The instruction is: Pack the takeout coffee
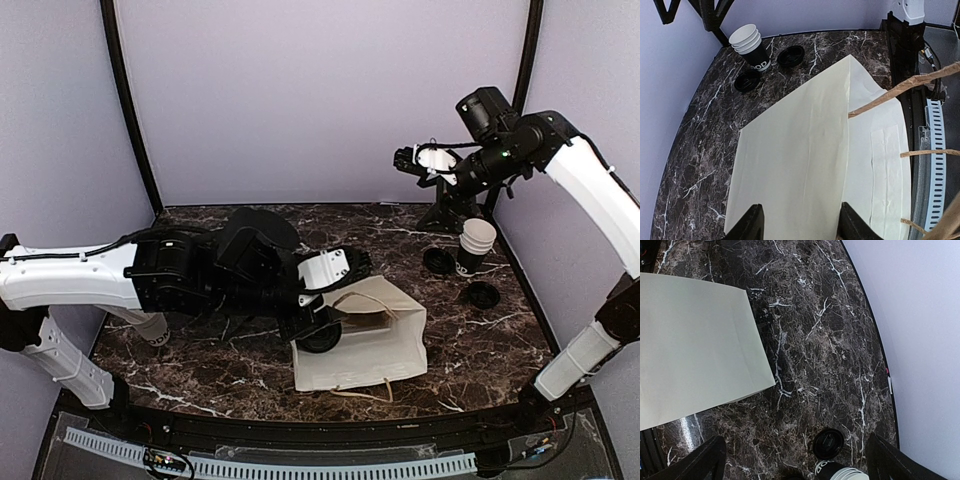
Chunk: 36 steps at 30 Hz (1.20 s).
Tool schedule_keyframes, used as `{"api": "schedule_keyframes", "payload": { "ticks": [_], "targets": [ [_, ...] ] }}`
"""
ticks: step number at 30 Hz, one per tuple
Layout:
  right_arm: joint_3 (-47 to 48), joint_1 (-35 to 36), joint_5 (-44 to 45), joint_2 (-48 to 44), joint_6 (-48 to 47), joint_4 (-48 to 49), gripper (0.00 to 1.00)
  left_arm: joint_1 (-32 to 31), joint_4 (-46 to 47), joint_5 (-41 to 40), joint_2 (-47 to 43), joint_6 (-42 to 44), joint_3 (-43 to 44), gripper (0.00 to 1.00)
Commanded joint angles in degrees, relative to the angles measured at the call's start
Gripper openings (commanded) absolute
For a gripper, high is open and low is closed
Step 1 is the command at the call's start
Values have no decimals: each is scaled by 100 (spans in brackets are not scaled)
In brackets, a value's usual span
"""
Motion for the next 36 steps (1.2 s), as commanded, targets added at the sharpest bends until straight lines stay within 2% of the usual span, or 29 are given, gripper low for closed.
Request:
{"api": "schedule_keyframes", "payload": {
  "ticks": [1, 9, 15, 18, 20, 23, 29, 36],
  "targets": [
    [-38, -21, -131, -107, -88, -85, 99, -1, -91, 597, -80, -196, -96, 52],
    [23, -26, -191, -61, -105, -109, 99, 12, 27, 448, -21, -135, -98, 51],
    [279, -21, -263, -61, -140, -222, 99, 354, 139, 599, -94, -329, -121, 48],
    [955, -21, -871, -5, -246, -572, 98, 607, 315, 873, -165, -436, -217, 48],
    [1572, -9, -1676, 77, -494, -1033, 96, 771, 382, 1007, -166, -556, -265, 48],
    [1952, 399, -2276, 93, -632, -1301, 92, 1034, 516, 1132, -84, -716, -274, 47],
    [1139, 2061, -795, 186, -966, -1294, 78, 1306, 917, 1567, -47, -1001, -252, 47],
    [1040, 3186, 249, 400, -1016, -1292, 71, 1470, 843, 1694, 63, -1257, -266, 46]
  ]
}}
